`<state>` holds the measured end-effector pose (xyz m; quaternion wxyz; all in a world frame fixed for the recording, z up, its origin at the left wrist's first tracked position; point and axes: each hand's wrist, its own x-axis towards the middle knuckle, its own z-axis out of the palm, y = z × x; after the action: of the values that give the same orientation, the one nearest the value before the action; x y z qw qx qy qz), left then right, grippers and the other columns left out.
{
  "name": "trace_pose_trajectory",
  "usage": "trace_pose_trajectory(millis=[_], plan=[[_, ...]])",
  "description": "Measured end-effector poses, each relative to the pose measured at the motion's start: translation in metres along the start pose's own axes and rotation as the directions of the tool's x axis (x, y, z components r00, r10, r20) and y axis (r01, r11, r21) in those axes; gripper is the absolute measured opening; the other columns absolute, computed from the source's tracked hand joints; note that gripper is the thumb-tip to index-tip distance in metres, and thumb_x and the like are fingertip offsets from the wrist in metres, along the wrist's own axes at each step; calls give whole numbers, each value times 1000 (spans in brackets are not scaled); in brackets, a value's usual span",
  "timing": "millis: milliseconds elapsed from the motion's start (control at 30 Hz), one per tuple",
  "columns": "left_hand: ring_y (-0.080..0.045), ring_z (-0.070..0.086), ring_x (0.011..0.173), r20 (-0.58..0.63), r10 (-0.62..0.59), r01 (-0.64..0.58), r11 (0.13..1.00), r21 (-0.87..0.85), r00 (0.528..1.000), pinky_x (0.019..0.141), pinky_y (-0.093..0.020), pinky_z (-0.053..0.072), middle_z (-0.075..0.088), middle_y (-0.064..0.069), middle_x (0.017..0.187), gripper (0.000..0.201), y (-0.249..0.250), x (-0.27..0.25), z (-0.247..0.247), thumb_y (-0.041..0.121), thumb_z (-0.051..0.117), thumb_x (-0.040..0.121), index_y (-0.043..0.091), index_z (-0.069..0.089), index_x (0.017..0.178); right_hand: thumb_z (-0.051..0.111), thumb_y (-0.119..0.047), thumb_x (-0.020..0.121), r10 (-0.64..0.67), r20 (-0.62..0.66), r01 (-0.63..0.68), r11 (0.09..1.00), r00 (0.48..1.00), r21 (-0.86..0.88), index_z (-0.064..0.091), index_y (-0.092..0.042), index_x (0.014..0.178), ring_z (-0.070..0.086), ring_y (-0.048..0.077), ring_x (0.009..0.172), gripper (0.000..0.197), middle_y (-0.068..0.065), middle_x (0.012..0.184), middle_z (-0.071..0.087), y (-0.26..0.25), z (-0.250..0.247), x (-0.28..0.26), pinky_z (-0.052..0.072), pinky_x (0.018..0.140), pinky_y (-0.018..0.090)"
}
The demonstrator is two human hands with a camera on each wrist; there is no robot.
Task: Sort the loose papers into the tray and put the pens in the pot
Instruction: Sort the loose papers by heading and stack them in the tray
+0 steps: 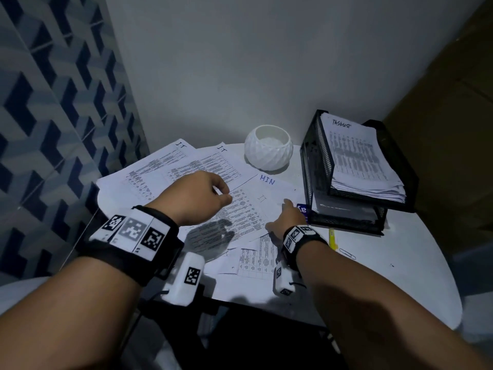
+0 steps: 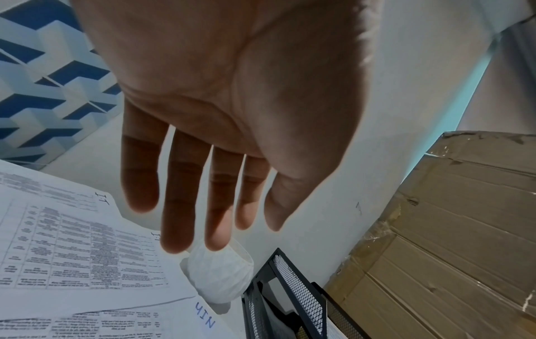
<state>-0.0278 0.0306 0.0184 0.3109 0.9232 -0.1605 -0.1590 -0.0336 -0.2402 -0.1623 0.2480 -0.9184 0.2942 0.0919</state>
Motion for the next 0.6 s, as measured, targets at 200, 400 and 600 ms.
trace_pose_trajectory(millis=[200, 400, 600], plan=[[-12, 66, 90, 11, -7, 7, 999, 54, 1000, 89, -34, 53, 71, 13, 97, 14, -3, 10, 1, 48, 68, 90, 37, 70, 97, 63, -12, 87, 90, -86, -84, 994, 992, 77, 62, -12, 126, 66, 33, 96, 39, 14, 114, 70, -7, 5, -4, 57, 87, 36], [-14, 66, 91, -21, -16, 17, 999, 43, 1000, 85, -30, 51, 71, 13, 97, 15, 1, 9, -4, 44, 69, 91, 33, 71, 102, 54, -12, 96, 68, -352, 124, 861, 934, 493, 59, -9, 96, 64, 31, 81, 6, 11, 92, 68, -20, -36, -31, 48, 70, 30], [-17, 63, 108, -102, -10, 12, 1000, 19, 995, 97, -32, 48, 70, 11, 117, 43, 9, 3, -4, 40, 71, 90, 35, 61, 132, 53, -6, 101, -136, -597, 507, 692, 791, 514, 53, -28, 84, 57, 14, 84, 27, -7, 87, 58, -24, -116, -76, 46, 76, 26]])
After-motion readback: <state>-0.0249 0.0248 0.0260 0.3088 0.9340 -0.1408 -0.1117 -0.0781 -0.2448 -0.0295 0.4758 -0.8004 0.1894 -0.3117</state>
